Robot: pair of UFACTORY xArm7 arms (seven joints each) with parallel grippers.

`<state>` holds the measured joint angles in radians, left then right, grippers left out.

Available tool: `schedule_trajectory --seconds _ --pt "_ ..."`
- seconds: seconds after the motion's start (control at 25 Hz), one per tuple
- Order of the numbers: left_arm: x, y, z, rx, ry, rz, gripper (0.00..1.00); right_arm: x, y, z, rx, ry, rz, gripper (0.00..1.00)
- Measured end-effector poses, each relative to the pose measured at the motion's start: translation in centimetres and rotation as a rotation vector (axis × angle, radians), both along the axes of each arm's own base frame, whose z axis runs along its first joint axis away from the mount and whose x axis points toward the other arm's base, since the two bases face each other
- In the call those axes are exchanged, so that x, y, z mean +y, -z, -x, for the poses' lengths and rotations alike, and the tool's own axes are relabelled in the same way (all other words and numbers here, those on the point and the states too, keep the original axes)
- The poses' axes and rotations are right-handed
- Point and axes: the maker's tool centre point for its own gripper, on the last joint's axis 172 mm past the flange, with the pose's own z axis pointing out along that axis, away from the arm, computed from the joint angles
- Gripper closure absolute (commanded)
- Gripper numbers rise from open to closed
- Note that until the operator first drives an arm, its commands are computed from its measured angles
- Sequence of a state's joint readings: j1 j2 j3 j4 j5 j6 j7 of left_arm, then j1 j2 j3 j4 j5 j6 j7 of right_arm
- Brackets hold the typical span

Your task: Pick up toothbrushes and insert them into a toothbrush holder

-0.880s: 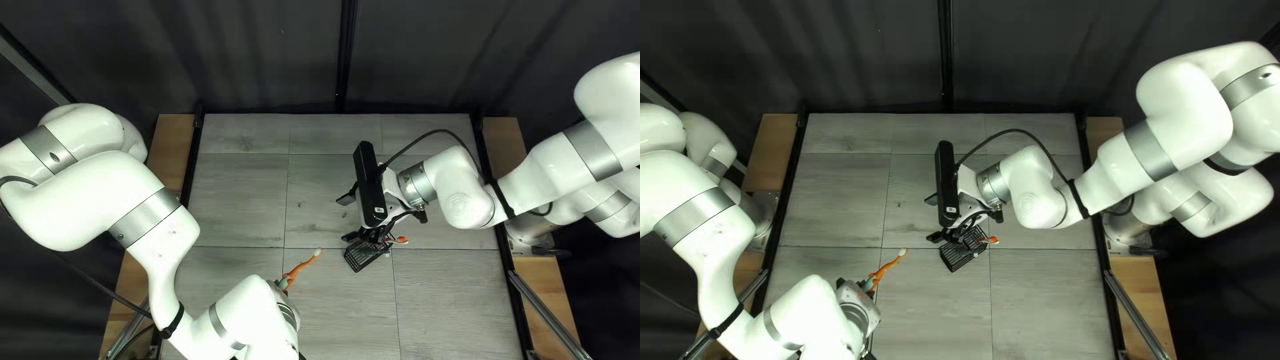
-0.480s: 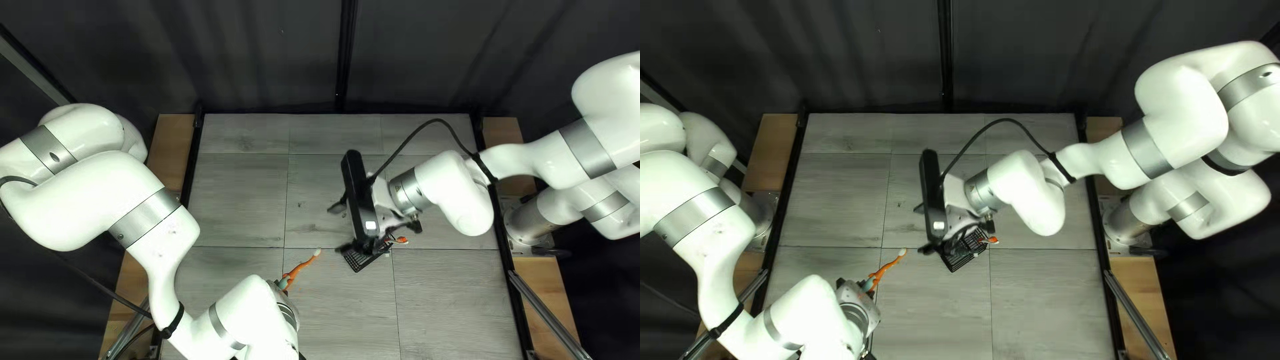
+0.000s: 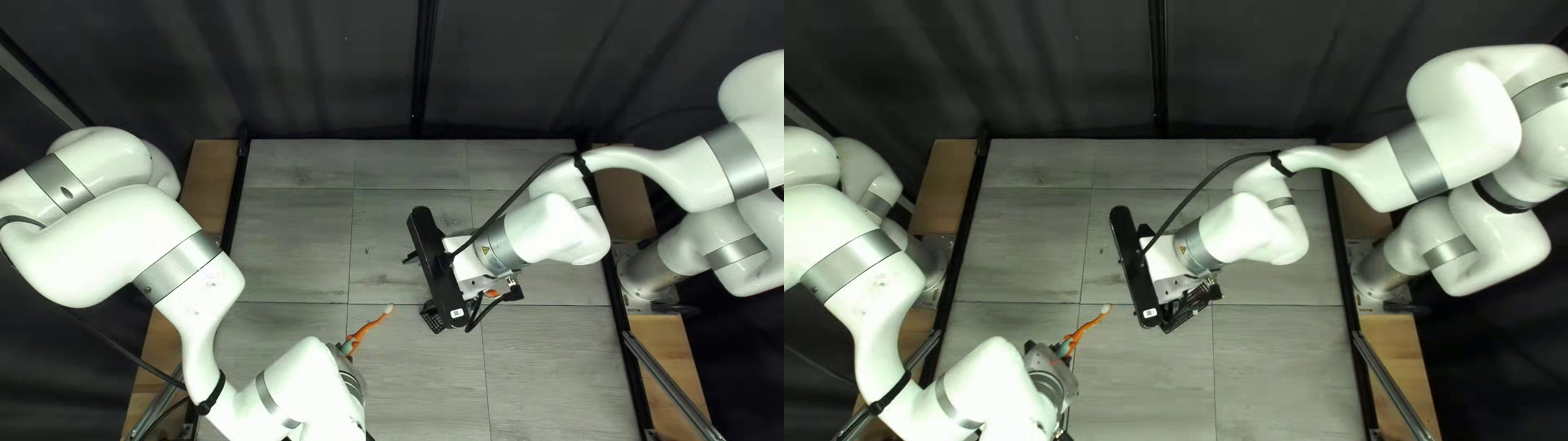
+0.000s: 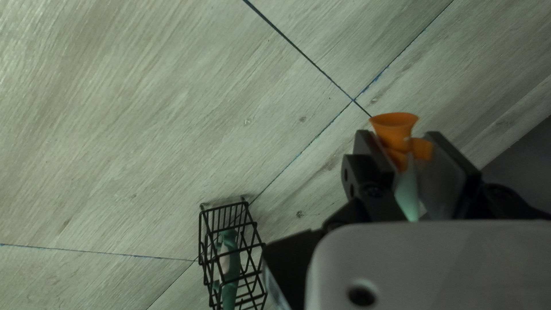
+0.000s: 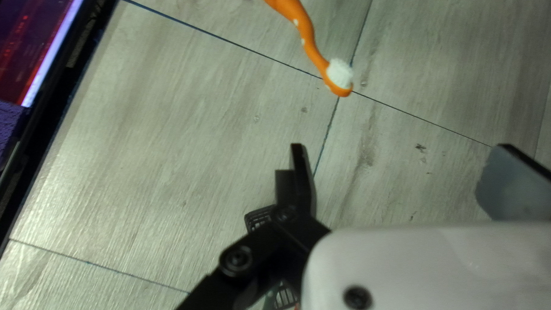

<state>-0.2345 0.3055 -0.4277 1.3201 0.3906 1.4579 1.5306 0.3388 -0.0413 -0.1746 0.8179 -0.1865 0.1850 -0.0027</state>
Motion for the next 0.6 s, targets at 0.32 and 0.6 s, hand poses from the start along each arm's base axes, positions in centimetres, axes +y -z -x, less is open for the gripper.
schedule_trajectory --seconds 0.32,0.6 --pt "0.0 0.0 0.0 0.000 0.000 0.000 1.00 0.4 0.4 -0.3 -0.014 -0.001 -0.019 0.00" --pt "0.0 0.0 0.0 0.000 0.000 0.000 1.00 1.2 1.1 -1.2 -0.013 -0.017 -0.042 0.00"
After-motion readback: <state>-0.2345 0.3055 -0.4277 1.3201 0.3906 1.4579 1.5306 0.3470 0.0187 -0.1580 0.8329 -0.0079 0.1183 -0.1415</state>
